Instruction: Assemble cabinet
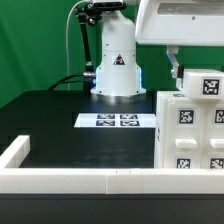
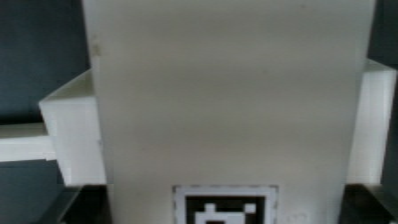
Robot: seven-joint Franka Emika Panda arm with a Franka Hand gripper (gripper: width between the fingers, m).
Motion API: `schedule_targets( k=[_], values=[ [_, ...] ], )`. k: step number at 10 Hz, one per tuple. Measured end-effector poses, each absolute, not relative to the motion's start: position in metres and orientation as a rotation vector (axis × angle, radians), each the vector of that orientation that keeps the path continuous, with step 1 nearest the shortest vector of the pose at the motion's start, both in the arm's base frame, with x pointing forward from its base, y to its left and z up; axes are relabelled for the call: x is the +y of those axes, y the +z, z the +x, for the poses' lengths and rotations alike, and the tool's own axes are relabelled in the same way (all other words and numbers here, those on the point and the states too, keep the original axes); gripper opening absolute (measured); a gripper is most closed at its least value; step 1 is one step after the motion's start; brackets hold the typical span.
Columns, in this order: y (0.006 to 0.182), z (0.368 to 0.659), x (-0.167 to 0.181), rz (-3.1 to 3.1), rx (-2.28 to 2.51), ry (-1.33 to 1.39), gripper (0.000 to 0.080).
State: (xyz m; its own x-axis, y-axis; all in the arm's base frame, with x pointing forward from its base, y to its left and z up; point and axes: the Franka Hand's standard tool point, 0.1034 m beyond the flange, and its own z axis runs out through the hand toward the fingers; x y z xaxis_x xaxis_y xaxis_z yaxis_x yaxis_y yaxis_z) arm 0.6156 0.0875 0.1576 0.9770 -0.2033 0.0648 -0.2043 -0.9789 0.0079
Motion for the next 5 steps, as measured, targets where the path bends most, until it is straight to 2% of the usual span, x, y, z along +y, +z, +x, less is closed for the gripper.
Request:
schedule_targets(
  k=[5],
  values=[
    [0.1573, 0.615, 0.0883, 2.959, -1.15, 0.131, 0.0551]
  ],
)
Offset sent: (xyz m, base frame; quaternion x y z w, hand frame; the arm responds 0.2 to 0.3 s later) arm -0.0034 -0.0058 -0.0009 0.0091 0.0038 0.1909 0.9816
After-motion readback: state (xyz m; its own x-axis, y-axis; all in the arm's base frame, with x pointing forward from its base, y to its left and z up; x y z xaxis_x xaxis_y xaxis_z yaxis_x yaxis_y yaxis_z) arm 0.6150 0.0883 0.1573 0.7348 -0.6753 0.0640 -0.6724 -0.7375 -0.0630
